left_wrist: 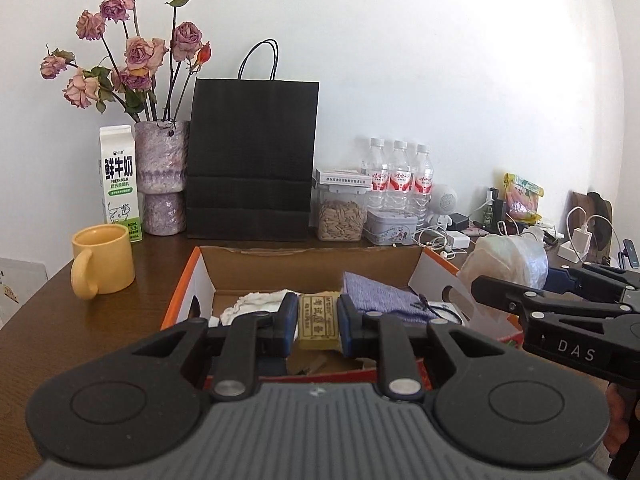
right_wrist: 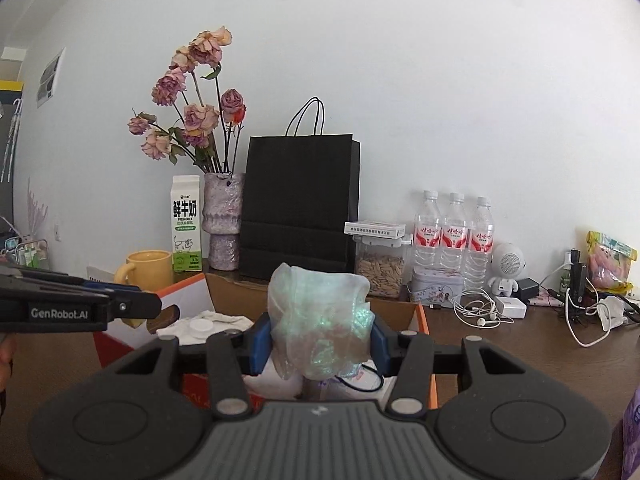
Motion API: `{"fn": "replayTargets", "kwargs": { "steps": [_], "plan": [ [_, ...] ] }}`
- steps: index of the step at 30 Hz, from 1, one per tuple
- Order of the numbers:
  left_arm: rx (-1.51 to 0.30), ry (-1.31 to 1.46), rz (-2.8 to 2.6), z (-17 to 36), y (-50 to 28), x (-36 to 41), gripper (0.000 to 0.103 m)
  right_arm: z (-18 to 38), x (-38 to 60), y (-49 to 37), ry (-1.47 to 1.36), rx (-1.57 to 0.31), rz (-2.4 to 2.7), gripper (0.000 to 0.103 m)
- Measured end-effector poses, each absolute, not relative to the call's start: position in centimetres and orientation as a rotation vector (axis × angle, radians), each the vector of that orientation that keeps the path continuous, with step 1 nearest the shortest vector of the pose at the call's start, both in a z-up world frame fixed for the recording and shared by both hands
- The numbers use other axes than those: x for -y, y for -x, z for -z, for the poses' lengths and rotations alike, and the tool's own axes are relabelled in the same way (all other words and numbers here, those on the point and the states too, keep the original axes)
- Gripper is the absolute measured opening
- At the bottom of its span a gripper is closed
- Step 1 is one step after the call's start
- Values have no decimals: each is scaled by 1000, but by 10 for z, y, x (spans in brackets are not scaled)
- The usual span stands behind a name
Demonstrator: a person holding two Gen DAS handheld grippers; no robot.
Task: Organize objects
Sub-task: 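Carry the plastic bag and gold block into the box and open both grippers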
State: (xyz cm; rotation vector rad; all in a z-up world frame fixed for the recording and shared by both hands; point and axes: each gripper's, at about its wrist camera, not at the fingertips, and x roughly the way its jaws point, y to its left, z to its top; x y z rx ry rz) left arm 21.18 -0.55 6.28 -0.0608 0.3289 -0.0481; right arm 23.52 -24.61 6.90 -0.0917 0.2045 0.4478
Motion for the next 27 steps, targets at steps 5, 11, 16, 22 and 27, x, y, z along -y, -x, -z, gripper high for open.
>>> {"fn": "replayTargets", "kwargs": {
  "steps": [5, 11, 16, 22, 27],
  "plan": [
    [-312, 56, 29, -68, -233, 2, 22, -75, 233, -267, 77, -211, -454, 48],
    [-326, 55, 17, -67, -268, -2, 22, -76, 221, -304, 65, -243, -474, 48],
    [-331, 50, 8, -63, -294, -3, 22, -72, 213, -330, 67, -261, -469, 48],
    [-360, 69, 11, -56, -321, -10, 22, -63, 213, -349, 79, -291, -478, 48],
    [-374, 67, 22, -48, -324, -11, 23, -59, 214, -352, 77, -306, -472, 51]
  ]
}}
